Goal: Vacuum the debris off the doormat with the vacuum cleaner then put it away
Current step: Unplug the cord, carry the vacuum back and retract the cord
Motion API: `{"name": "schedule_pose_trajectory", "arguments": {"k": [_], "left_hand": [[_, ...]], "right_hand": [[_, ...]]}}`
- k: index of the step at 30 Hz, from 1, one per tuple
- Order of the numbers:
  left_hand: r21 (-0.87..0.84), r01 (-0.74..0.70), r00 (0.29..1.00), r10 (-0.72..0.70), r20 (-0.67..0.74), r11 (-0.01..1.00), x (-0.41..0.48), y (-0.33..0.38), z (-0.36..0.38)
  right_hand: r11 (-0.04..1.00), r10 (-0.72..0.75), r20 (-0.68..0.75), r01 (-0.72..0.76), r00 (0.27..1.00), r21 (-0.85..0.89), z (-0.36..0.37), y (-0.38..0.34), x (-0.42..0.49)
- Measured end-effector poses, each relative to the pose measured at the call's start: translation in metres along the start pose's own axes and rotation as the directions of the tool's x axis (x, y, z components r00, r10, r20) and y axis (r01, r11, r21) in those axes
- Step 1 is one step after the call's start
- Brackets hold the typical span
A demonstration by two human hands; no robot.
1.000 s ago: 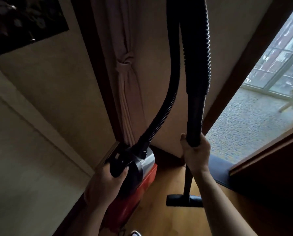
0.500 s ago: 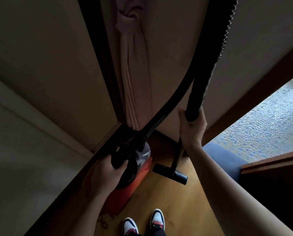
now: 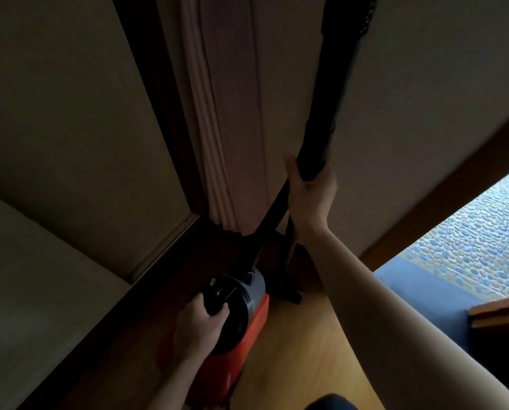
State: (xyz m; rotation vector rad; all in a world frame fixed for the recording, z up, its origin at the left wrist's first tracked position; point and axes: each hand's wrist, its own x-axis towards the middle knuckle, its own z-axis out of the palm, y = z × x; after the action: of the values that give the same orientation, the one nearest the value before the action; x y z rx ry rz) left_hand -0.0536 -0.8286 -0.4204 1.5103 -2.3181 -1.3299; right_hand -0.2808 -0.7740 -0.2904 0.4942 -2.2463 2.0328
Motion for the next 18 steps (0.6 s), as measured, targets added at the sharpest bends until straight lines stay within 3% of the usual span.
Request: {"name": "schedule_pose_trajectory", "arguments": {"k": [8,16,18], "left_hand": [[-0.037,-0.033,0.996,0.036,0.076,0.999,0.072,-0.068,0.090],[-0.042,-0.008,0.993,0.012,0.118,0.999,0.111,-0.120,0.157],[-0.048,0.009,0.993,-0.004,0.115,0.999,0.115,-0.127,0.169]], "right_hand": [[0.991,-0.092,-0.163,0.107,0.982,0.086,0.030,0.068,-0.006],[0.976,-0.154,-0.250,0.187,0.956,0.116,0.035,0.101,0.025],[0.977,-0.156,-0.216,0.182,0.964,0.107,0.033,0.115,0.030]]}}
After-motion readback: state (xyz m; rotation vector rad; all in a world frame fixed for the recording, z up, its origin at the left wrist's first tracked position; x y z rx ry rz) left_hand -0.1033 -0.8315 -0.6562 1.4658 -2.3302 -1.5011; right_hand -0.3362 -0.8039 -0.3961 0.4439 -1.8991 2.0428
